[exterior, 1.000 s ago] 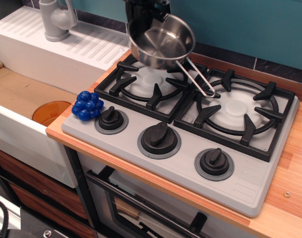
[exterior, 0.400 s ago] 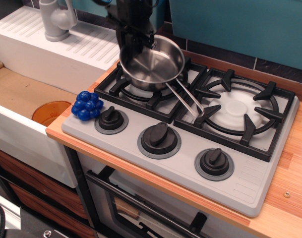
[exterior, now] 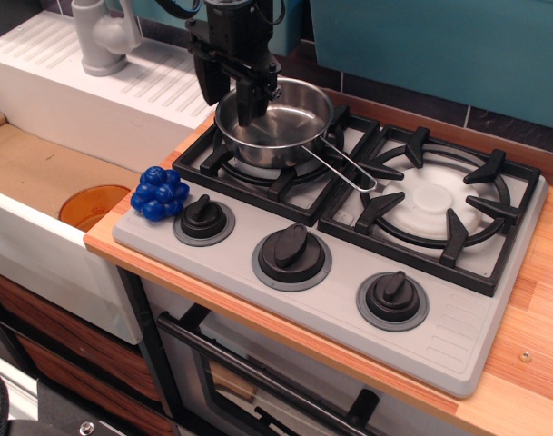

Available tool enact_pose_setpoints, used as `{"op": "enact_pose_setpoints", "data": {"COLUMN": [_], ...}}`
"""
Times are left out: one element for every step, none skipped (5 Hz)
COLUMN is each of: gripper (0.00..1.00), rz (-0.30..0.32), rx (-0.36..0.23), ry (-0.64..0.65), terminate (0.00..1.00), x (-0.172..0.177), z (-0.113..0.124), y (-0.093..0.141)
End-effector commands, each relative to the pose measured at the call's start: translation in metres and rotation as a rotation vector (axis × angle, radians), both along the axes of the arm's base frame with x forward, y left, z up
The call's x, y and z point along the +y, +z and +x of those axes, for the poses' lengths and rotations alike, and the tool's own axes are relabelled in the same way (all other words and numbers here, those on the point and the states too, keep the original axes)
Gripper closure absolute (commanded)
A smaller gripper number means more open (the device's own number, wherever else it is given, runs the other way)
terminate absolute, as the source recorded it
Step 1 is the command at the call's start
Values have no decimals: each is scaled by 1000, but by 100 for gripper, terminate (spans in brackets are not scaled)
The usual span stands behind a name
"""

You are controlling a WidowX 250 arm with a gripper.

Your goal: Put pan on stove and put blueberry in pan

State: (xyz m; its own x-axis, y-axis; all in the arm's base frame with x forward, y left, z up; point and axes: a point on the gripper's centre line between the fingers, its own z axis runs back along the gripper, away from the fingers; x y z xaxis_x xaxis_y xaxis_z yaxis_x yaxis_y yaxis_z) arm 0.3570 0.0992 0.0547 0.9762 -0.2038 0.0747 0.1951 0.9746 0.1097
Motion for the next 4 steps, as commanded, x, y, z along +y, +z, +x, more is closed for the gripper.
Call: {"op": "enact_pose_setpoints", "data": {"gripper": [0, 0, 0, 0], "rz": [54, 123, 123, 123], "rx": [-40, 0, 0, 0], "ry": [6, -26, -26, -26], "terminate": [0, 0, 0, 0], "x": [-10, -18, -18, -18], "z": [9, 12, 12, 12], "y": [70, 92, 92, 92]}}
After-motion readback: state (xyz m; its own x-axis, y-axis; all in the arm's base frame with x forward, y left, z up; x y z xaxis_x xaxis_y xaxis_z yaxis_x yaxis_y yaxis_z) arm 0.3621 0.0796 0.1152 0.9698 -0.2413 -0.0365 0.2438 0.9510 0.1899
